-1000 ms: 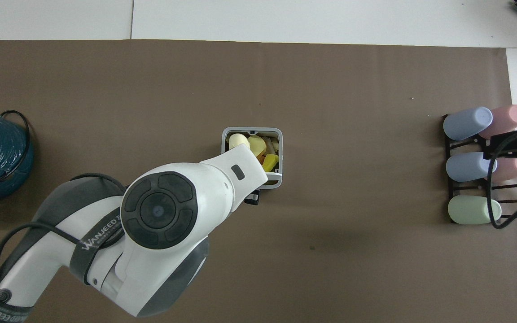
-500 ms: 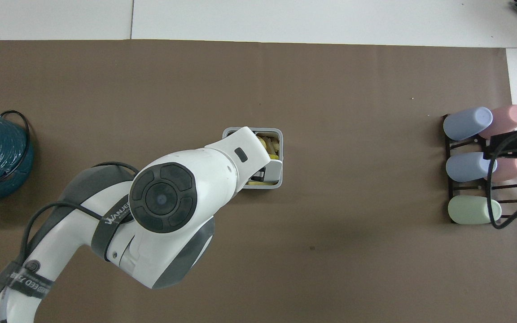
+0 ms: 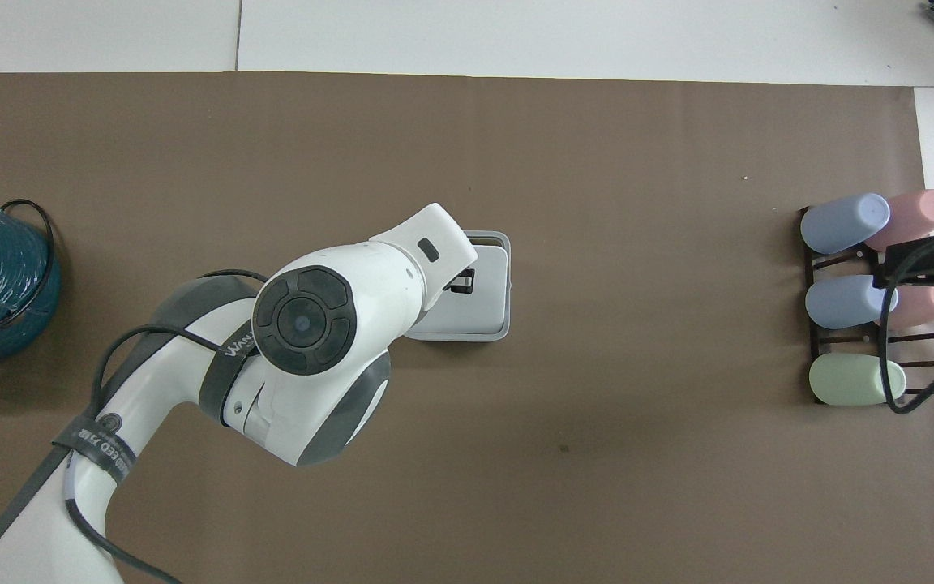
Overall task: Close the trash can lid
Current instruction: 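Push the white lid down onto the bin with the left gripper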
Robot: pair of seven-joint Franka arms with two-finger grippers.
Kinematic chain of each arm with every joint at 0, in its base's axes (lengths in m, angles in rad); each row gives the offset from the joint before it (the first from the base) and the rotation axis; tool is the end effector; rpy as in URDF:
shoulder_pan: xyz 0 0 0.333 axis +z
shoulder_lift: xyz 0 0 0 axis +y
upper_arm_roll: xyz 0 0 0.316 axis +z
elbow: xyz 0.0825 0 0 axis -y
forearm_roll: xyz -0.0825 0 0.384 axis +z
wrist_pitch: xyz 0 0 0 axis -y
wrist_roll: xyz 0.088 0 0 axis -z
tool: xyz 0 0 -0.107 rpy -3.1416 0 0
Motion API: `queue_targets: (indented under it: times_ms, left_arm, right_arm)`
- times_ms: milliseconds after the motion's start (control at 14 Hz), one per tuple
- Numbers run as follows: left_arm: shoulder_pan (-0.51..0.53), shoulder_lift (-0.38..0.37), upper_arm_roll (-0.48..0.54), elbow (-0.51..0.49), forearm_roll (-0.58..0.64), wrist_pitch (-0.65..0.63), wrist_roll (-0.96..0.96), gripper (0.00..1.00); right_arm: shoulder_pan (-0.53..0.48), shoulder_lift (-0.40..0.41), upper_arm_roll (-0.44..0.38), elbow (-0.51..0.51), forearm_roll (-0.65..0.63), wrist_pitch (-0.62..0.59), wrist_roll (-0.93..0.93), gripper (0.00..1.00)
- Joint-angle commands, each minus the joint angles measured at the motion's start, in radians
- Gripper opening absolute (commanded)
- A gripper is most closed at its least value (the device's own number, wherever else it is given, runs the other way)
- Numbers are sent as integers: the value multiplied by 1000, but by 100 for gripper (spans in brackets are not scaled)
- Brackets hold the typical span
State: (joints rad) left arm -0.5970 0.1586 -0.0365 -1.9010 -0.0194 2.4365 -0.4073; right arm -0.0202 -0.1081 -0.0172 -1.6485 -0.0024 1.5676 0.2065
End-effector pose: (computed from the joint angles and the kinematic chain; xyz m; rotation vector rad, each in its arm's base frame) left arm 0.5086 -0.3724 0.4575 2.8836 -0.3072 0.4647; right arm 0.5197 -0.0202 0.6456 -3.1162 0.3819 -0.0426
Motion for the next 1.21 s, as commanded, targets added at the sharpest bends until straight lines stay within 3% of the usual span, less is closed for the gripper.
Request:
queue_targets:
  times_ms: [0, 357, 571, 857, 1071, 1143]
  left_arm:
    - [0, 57, -3, -7, 16, 85, -13, 0]
    - [-9, 137, -3, 2, 28, 168, -13, 0]
    - [-10, 139, -3, 11, 32, 129, -15, 0]
    - [-1, -5, -5, 14, 32, -136, -18, 0]
    - [11, -65, 1, 10, 32, -270, -19, 1]
    - [41, -88, 1, 5, 32, -310, -12, 19]
  right_arm:
    - [-14, -19, 8, -16, 21, -9, -18, 100]
    - [-14, -19, 8, -17, 21, -9, -18, 100]
    - [-14, -19, 8, -16, 21, -8, -18, 100]
    - [-14, -19, 8, -16, 21, -8, -18, 100]
    - [-14, -19, 8, -16, 21, -8, -18, 100]
    - [-14, -19, 8, -16, 21, -9, -18, 100]
